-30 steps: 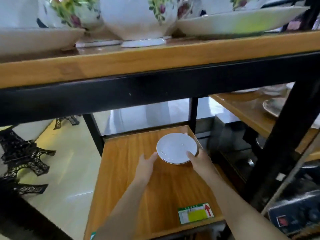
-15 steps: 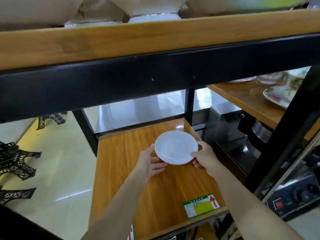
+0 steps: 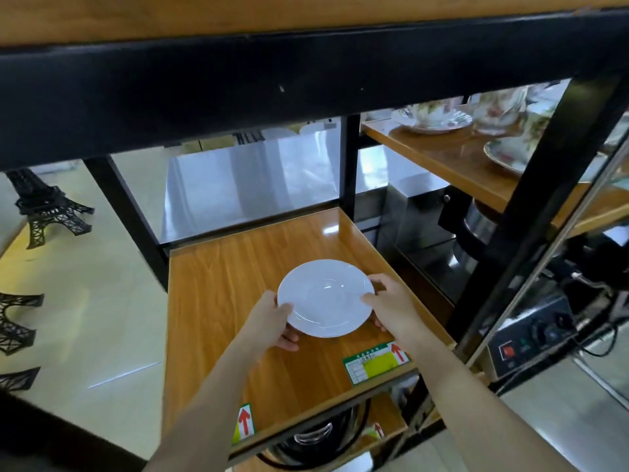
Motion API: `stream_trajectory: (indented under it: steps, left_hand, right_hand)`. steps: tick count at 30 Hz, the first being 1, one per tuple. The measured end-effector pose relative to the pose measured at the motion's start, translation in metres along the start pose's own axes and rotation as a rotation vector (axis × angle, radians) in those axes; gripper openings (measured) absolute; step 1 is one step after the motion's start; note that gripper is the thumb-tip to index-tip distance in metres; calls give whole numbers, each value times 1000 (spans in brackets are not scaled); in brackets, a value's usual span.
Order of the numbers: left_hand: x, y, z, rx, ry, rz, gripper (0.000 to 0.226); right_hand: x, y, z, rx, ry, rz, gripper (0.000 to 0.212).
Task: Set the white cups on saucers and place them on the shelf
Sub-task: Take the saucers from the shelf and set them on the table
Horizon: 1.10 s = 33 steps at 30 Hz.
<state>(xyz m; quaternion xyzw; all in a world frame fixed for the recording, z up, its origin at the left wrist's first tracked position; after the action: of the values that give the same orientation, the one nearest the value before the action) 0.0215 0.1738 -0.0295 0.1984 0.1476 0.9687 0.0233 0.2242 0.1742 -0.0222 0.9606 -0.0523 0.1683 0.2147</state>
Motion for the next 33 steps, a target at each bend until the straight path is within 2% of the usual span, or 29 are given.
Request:
stream_trajectory:
  steps: [7, 15, 18, 25, 33]
  left_hand:
    - [3, 41, 6, -207, -97, -13, 19]
    - [-25, 99, 15, -301, -60, 39, 7]
    - [-52, 126, 21, -332, -53, 3, 8]
    - [-163, 206, 55, -459, -93, -136, 6]
    - [-345, 305, 86, -575, -82, -455, 10]
  right_hand:
    - [6, 32, 18, 80, -236, -29, 29]
    - [43, 83, 43, 149, -216, 72, 31]
    - [72, 109, 66, 160, -254, 108, 27]
    - [179, 198, 138, 183, -366, 247, 25]
    - [328, 333, 253, 113, -485, 561, 28]
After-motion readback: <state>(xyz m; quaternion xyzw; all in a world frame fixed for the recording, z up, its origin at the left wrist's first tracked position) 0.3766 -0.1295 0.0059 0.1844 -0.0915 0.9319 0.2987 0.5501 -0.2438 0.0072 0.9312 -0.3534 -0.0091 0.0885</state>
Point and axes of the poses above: each hand's wrist, its own y-axis away from the middle knuckle, its own x-axis out of the back of the hand, z = x × y, the point moved 5 cm from there along -y, towards the middle knuckle, and after that the axes turned 8 degrees about -x, right-handed, at the moved point
